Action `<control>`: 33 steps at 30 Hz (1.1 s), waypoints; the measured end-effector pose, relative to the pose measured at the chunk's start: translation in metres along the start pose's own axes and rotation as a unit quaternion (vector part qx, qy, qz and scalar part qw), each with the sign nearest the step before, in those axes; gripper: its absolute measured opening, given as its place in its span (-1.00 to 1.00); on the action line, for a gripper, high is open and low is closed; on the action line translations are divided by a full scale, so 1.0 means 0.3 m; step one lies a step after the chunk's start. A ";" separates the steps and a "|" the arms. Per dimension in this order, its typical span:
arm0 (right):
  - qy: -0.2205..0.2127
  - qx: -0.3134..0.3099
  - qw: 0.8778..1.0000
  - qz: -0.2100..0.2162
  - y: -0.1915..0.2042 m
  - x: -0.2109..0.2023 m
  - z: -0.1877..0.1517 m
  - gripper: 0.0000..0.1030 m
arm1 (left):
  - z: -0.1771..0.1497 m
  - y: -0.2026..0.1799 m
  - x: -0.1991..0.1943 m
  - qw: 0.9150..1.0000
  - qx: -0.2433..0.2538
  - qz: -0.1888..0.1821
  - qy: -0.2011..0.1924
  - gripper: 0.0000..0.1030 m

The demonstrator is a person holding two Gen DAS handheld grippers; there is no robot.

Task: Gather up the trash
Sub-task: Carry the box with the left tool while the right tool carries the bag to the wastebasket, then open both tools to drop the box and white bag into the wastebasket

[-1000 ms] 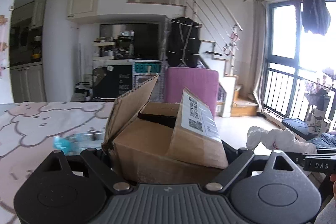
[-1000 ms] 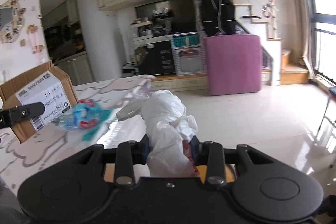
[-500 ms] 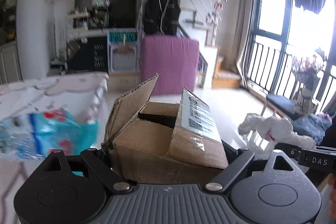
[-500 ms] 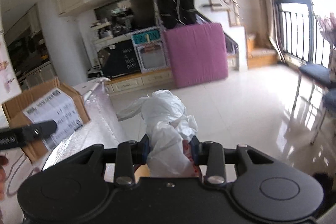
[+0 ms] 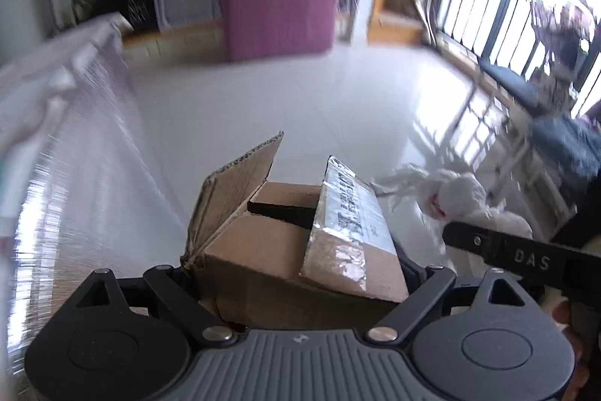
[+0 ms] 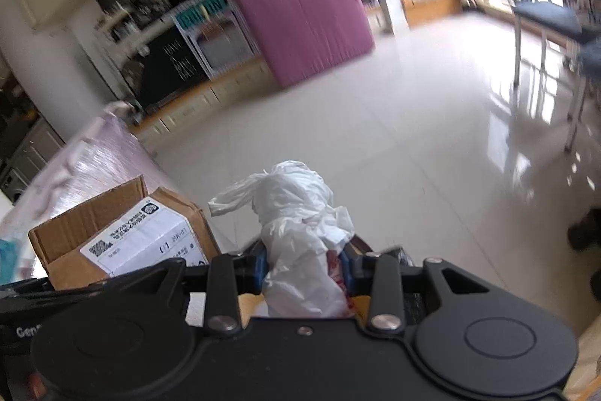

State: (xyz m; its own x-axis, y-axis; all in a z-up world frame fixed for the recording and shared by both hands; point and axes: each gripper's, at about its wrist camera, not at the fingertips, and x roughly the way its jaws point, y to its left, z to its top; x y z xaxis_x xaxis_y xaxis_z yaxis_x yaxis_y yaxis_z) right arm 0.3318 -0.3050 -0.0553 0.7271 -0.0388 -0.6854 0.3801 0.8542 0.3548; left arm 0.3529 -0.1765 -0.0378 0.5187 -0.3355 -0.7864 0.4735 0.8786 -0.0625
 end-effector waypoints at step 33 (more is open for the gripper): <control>0.135 0.040 0.990 0.017 -0.131 0.401 -0.005 -0.27 | -0.132 -0.139 0.544 0.949 0.163 -0.091 0.253 0.99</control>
State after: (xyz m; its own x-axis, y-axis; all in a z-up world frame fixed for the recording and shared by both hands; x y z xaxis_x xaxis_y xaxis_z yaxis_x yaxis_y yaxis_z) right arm 0.4035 -0.3424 -0.1525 0.5649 0.1381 -0.8135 0.4104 0.8083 0.4222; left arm 0.3897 -0.2544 -0.1878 0.0388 -0.1928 -0.9805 0.7603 0.6424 -0.0963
